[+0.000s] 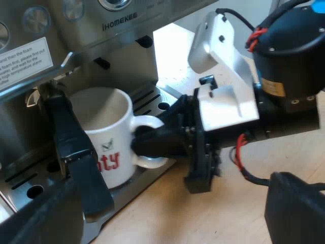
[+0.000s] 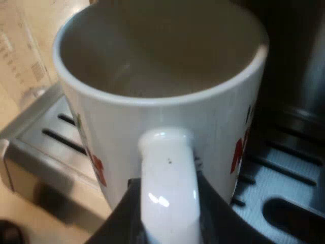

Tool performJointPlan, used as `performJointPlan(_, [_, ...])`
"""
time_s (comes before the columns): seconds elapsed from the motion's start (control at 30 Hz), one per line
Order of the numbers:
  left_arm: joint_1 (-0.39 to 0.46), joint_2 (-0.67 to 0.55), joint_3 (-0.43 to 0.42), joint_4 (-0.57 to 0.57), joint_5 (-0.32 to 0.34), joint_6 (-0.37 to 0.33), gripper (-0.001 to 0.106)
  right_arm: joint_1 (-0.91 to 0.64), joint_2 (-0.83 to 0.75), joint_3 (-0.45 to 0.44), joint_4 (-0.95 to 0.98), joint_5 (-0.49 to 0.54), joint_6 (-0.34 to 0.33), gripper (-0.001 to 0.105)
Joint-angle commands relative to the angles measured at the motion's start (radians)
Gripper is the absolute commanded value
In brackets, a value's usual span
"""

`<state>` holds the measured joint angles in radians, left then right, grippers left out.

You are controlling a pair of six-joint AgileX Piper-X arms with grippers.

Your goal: Place mug into machine

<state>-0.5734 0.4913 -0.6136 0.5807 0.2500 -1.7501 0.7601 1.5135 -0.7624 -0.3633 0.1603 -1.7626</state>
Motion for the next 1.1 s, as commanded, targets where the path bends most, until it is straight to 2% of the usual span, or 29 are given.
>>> performJointPlan(0.03, [-0.005, 0.000, 0.000, 0.002, -0.015, 0.004, 0.079, 0.002, 0.025, -0.044, -0.080, 0.024, 0.011, 0.000])
performJointPlan(0.3, [-0.005, 0.000, 0.000, 0.002, -0.015, 0.004, 0.079, 0.002, 0.093, -0.092, -0.094, 0.024, 0.014, 0.000])
performJointPlan(0.63, [-0.005, 0.000, 0.000, 0.002, -0.015, 0.004, 0.079, 0.002, 0.137, -0.094, -0.176, 0.024, 0.014, 0.000])
performJointPlan(0.83, [-0.005, 0.000, 0.000, 0.002, -0.015, 0.004, 0.079, 0.002, 0.143, -0.096, -0.185, 0.068, 0.014, 0.000])
performJointPlan(1.1, [-0.005, 0.000, 0.000, 0.002, -0.015, 0.004, 0.079, 0.002, 0.143, -0.096, -0.194, 0.060, 0.014, 0.000])
